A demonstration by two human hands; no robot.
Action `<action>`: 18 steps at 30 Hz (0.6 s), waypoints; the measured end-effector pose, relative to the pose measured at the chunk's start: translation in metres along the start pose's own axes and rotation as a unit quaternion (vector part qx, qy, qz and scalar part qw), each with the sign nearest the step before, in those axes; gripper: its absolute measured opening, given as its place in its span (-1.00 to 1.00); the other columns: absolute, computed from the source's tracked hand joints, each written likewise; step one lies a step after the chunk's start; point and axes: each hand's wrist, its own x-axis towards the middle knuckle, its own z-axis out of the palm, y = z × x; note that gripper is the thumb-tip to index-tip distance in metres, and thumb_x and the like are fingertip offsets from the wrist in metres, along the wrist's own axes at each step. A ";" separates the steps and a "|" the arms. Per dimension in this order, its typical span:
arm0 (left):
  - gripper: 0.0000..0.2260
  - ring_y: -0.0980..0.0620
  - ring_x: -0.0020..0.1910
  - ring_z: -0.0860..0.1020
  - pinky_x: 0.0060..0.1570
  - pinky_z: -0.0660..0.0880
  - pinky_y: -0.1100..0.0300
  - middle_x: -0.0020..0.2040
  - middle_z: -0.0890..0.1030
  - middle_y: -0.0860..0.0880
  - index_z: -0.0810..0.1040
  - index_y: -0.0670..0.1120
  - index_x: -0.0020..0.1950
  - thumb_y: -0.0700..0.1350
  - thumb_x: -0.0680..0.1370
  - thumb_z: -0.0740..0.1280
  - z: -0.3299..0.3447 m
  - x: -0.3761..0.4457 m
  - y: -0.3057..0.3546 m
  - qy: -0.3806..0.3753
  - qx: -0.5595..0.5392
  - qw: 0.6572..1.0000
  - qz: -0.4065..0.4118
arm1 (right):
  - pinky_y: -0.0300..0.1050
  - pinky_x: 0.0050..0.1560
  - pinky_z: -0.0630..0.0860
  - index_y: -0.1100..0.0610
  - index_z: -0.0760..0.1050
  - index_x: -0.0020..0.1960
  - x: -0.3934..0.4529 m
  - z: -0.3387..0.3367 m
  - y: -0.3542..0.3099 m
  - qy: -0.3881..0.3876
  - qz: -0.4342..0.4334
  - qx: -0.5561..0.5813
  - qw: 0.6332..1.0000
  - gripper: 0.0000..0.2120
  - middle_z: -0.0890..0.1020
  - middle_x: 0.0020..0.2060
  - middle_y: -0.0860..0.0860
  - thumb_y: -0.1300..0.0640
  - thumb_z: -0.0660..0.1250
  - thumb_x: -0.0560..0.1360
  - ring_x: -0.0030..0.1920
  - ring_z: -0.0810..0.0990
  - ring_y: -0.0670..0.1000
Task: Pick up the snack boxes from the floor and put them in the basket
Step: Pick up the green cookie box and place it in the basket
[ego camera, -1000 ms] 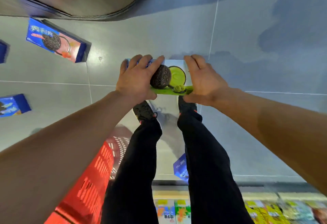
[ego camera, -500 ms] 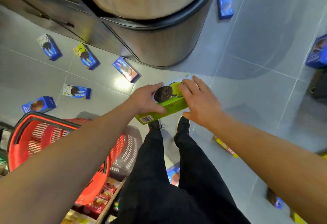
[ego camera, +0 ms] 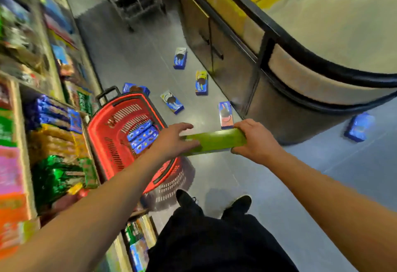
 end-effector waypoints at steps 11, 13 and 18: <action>-0.44 0.23 0.00 0.52 -0.04 0.41 0.51 0.10 0.55 0.15 0.43 0.03 0.38 -0.18 0.41 0.51 -0.068 -0.085 -0.157 0.248 -0.254 0.932 -0.073 | -0.10 0.14 0.46 0.04 0.52 0.25 0.091 0.051 -0.169 -0.073 -0.077 0.050 0.993 -0.41 0.56 0.11 0.04 -0.02 0.58 0.26 0.10 0.52 0.03; -0.48 0.20 0.03 0.50 -0.10 0.34 0.59 0.09 0.52 0.18 0.45 0.02 0.36 -0.21 0.43 0.49 -0.079 -0.086 -0.174 0.262 -0.269 0.924 -0.079 | -0.16 0.11 0.43 0.05 0.50 0.27 0.100 0.061 -0.188 -0.071 -0.073 0.073 0.992 -0.40 0.52 0.11 0.01 0.01 0.58 0.27 0.10 0.51 0.01; -0.52 0.12 0.31 0.38 0.23 0.35 0.25 0.34 0.46 0.09 0.45 0.02 0.36 -0.12 0.47 0.46 -0.097 -0.085 -0.222 0.275 -0.300 0.906 -0.112 | -0.19 0.12 0.37 0.04 0.37 0.38 0.128 0.085 -0.222 -0.028 -0.069 0.166 0.983 -0.34 0.43 0.15 -0.05 0.05 0.55 0.36 0.12 0.43 -0.06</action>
